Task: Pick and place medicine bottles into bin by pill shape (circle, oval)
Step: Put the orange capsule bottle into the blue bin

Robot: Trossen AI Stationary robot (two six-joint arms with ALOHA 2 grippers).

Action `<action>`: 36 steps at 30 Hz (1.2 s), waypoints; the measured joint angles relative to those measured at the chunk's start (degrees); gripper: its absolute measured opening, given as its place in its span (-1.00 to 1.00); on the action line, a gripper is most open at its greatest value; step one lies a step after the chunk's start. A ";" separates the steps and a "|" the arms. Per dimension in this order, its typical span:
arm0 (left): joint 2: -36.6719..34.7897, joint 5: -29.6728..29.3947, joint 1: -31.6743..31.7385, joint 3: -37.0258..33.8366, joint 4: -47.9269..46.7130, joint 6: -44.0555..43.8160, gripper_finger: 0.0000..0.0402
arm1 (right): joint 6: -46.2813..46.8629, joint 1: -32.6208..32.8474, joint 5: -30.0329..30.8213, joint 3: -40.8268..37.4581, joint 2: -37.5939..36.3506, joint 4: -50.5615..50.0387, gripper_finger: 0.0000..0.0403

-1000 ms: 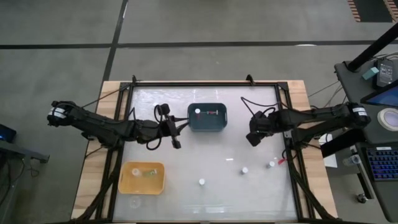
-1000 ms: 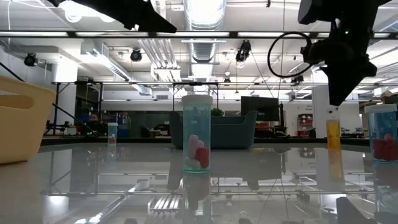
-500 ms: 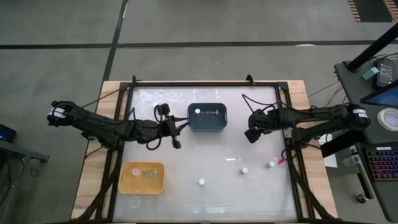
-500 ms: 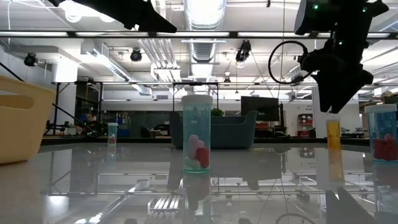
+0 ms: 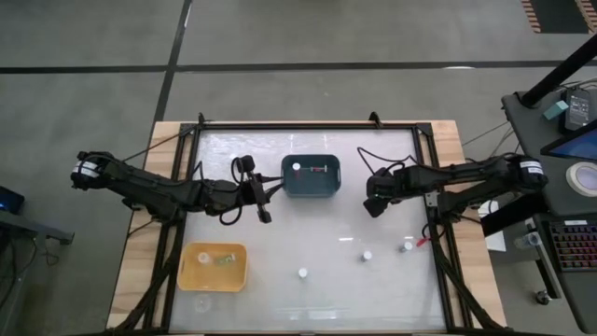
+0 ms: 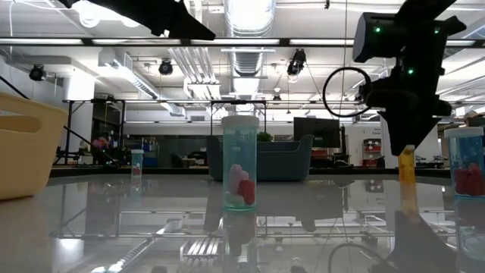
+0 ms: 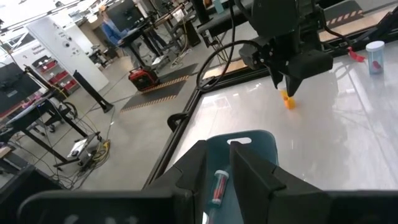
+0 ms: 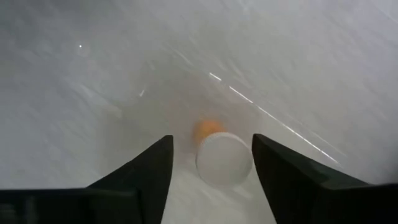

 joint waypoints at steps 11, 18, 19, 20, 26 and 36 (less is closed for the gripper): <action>0.00 0.00 0.00 0.00 0.00 0.00 -0.73 | 0.09 0.02 0.00 0.00 -0.04 0.18 -0.40; 0.01 0.01 -0.13 -0.02 -0.04 -1.80 -0.73 | 0.50 0.02 -0.07 0.02 -0.12 0.09 -0.43; 0.00 0.00 -0.21 -0.02 -0.04 -2.43 -0.73 | 0.50 0.02 -0.32 0.04 -0.16 0.04 -0.43; -0.14 0.02 -0.20 -0.03 -0.10 -3.19 -0.73 | 0.39 0.02 -0.52 0.23 -0.17 -0.23 -0.42; -1.90 4.04 -0.24 -0.87 -0.49 -8.67 -0.73 | -0.97 0.03 -1.05 4.54 -0.17 -3.06 -0.43; -12.79 10.56 -0.24 -6.18 -0.67 -10.34 -0.73 | -2.94 1.19 -1.32 17.53 -0.02 -9.17 -0.43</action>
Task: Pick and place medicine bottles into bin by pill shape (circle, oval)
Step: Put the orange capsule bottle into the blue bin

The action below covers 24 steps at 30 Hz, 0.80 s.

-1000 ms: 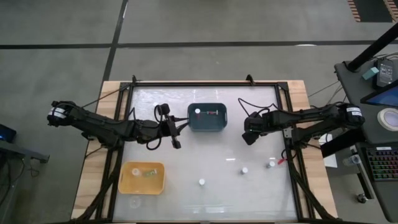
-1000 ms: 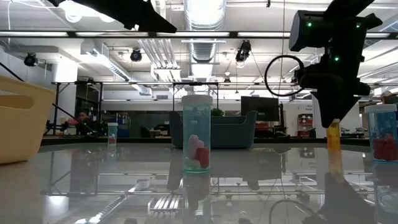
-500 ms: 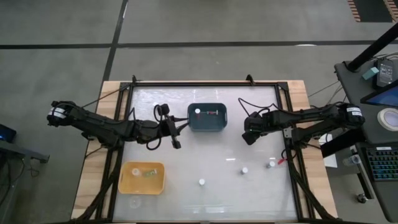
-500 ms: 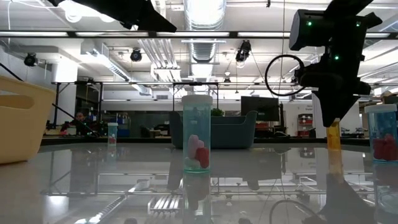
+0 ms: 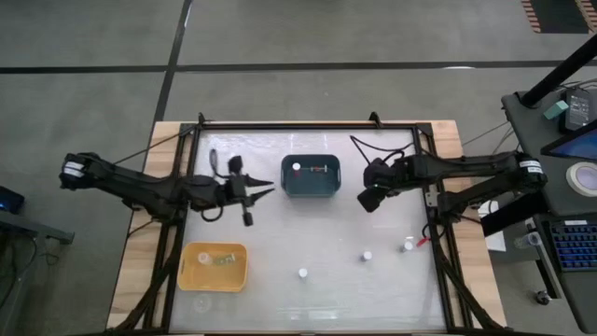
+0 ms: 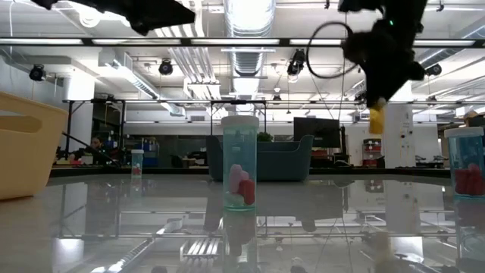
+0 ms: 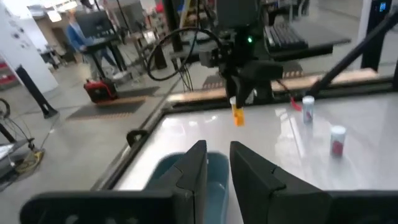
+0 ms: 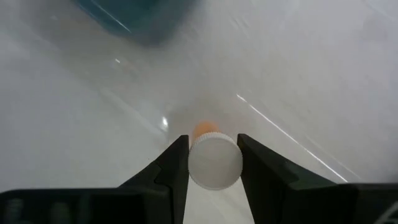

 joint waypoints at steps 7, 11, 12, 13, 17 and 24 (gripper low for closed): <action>-7.29 0.04 0.00 -4.33 -0.04 1.71 -0.73 | -1.96 0.23 0.22 9.66 1.75 0.21 -0.43; -9.15 0.04 0.00 -5.41 0.07 2.99 -0.73 | -5.43 0.21 0.26 15.85 6.40 0.17 -0.43; -9.37 0.04 0.00 -5.53 0.19 3.04 -0.73 | -6.37 0.21 0.26 17.46 7.89 0.16 -0.43; -9.66 0.02 0.00 -5.77 0.19 3.06 -0.73 | -7.68 0.08 0.26 19.09 9.48 0.17 -0.43; -10.26 0.02 0.00 -6.23 0.53 3.08 -0.73 | -13.29 -0.55 0.23 25.85 15.96 -0.10 -0.43; -10.27 0.00 0.00 -6.23 0.71 3.10 -0.73 | -22.26 -3.51 -2.73 35.54 25.28 -1.55 -0.42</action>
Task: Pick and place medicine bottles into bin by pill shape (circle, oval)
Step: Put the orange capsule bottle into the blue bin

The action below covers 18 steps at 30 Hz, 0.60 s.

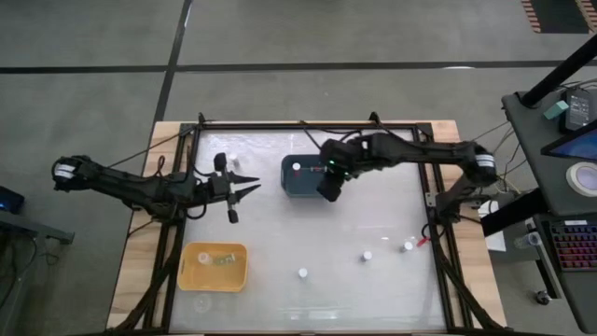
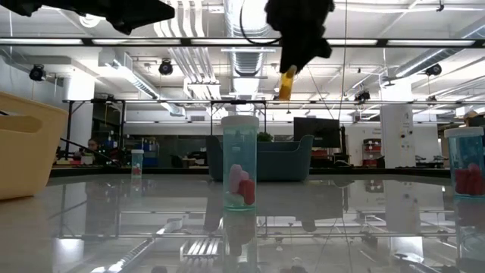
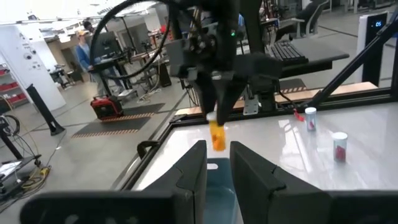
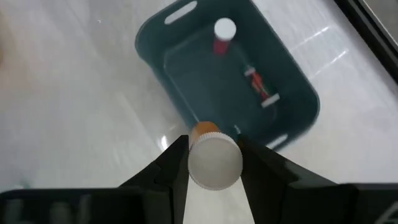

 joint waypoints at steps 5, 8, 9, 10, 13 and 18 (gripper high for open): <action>0.00 -0.04 0.00 0.00 0.00 0.04 -0.73 | -4.41 -2.42 -0.11 3.76 4.99 0.06 -0.42; 0.02 -0.04 0.00 0.00 -0.06 0.09 -0.73 | -6.67 -3.82 -0.11 5.23 7.82 0.18 -0.42; 0.05 -0.06 0.00 0.00 0.00 0.09 -0.73 | -7.27 -4.30 -0.12 5.42 8.54 0.28 -0.42; 0.05 -0.07 0.00 0.00 -0.05 0.11 -0.73 | -7.70 -4.66 -0.12 5.52 9.37 0.62 -0.42; 0.09 -0.09 0.00 0.00 -0.04 0.13 -0.73 | -9.26 -5.73 -1.39 5.64 11.50 2.02 -0.42; 0.09 -0.09 0.00 -0.02 -0.01 0.22 -0.73 | -10.81 -6.79 -3.08 5.59 15.00 4.28 -0.42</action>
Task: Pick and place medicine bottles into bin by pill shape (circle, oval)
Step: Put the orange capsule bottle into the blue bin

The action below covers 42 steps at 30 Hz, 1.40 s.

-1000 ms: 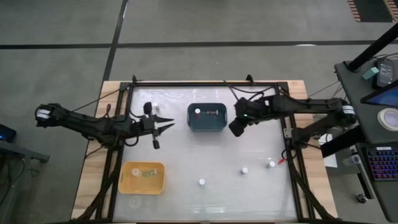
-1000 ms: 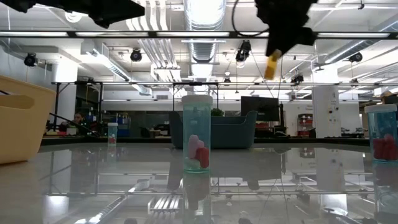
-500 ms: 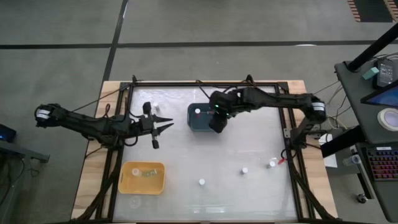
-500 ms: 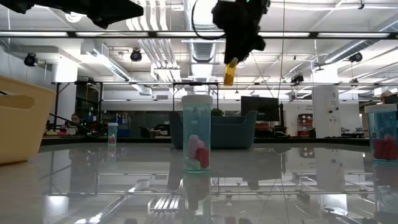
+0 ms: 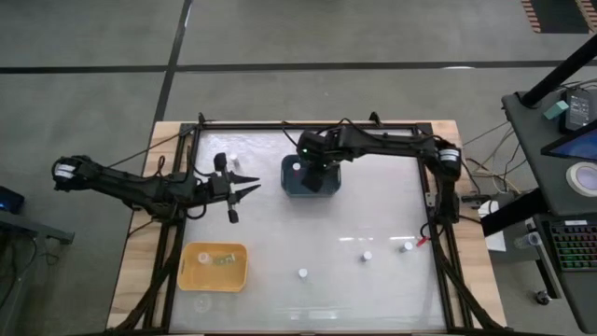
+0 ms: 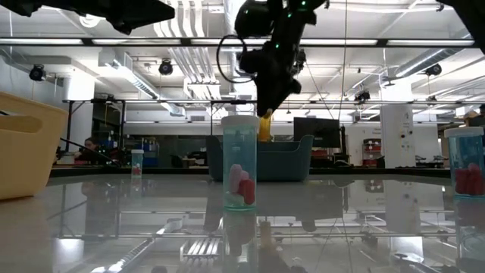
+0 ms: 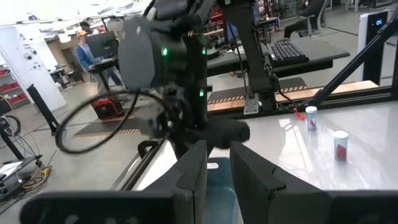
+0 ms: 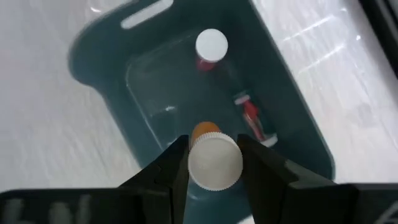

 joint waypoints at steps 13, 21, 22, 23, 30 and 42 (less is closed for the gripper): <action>0.05 -0.01 0.00 -0.04 -0.06 0.09 -0.73 | -2.76 -0.14 -0.18 -0.02 7.26 4.44 -0.42; 0.02 -0.01 0.00 -0.04 -0.04 0.09 -0.73 | -3.00 -0.14 -0.13 0.00 9.52 5.57 -0.42; 0.01 -0.02 0.01 -0.04 -0.06 0.09 -0.73 | -3.03 -0.14 -0.08 0.00 9.52 5.58 -0.42; 0.00 -0.02 0.02 -0.04 -0.06 0.09 -0.73 | -3.03 -0.14 -0.04 0.00 9.52 5.62 -0.41; 0.00 -0.02 0.01 -0.04 -0.06 0.09 -0.73 | -2.95 -0.14 0.02 0.00 9.52 5.72 -0.25; 0.04 -0.02 0.01 -0.07 -0.06 0.96 -0.73 | -1.94 -0.11 0.02 0.66 6.92 4.87 -0.15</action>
